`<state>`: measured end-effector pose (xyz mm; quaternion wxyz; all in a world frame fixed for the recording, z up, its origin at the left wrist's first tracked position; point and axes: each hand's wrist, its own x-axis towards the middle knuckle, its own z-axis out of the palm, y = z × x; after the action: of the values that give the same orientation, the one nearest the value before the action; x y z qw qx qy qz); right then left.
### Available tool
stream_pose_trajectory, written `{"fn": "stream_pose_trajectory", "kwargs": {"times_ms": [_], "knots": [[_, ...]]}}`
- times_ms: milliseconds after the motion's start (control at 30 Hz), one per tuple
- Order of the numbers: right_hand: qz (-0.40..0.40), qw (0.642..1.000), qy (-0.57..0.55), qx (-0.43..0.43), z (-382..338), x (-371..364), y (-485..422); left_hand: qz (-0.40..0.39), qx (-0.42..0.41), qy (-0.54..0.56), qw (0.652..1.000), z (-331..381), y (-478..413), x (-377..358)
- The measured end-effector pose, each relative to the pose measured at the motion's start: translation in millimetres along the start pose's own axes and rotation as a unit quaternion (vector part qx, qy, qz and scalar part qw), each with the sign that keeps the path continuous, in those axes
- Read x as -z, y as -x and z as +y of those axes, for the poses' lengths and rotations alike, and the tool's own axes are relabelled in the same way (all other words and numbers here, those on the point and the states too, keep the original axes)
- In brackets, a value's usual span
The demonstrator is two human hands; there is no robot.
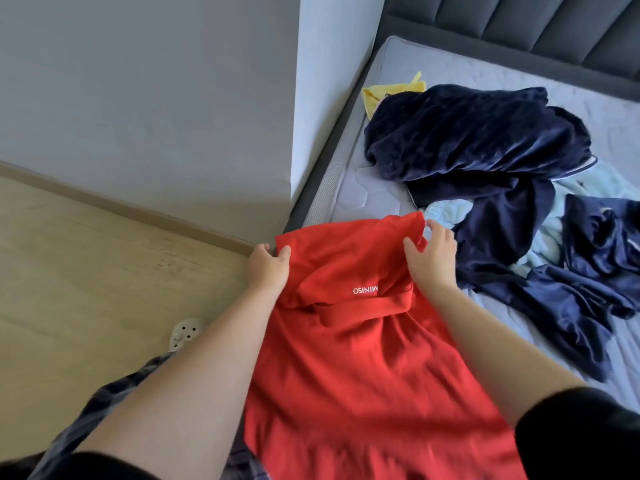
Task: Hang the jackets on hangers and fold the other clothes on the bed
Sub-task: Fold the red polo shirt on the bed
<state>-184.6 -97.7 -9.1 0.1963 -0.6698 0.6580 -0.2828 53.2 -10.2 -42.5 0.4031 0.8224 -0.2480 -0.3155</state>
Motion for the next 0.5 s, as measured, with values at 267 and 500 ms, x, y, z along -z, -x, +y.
{"fn": "stream_pose_trajectory", "kwargs": {"times_ms": [267,500], "knots": [[-0.044,0.995,-0.01,-0.084,-3,-13,-54,-0.021,-0.012,0.077,0.997,9,-17,-12],[0.013,0.98,0.198,-0.021,4,-12,-49,0.127,-0.058,-0.109,0.984,-3,-25,-7]]}}
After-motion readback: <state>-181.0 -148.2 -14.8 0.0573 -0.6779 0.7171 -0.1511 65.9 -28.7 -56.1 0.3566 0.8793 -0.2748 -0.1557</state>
